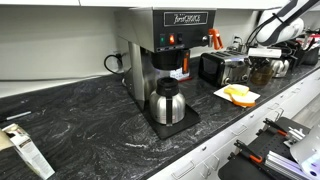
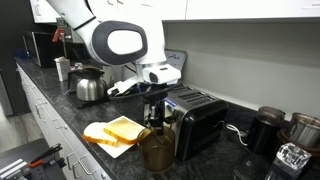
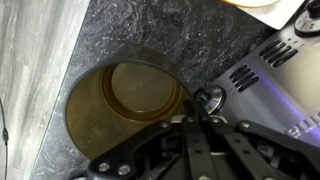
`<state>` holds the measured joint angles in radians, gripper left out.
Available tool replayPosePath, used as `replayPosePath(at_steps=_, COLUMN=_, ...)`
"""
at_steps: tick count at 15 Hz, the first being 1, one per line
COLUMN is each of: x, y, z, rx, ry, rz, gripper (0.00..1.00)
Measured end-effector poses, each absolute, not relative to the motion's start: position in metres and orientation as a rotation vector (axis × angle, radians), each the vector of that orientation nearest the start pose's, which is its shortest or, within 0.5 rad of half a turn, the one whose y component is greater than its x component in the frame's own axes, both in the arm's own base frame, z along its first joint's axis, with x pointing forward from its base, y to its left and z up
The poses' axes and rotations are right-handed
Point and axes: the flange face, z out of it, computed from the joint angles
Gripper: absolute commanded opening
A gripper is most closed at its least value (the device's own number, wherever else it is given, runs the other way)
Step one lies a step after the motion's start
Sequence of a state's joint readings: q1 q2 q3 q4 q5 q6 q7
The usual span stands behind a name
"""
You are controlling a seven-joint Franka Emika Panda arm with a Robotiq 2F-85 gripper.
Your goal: Put the brown glass in front of the toaster
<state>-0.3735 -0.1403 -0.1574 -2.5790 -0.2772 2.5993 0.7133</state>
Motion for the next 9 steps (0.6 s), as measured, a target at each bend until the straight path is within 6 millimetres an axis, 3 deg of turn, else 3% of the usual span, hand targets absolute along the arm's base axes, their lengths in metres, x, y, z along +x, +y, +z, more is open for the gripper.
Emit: replayPosePath(at_steps=9, x=0.39, y=-0.216, z=0.302, rx=-2.818, ry=1.575, rz=-0.201, gripper=0.01)
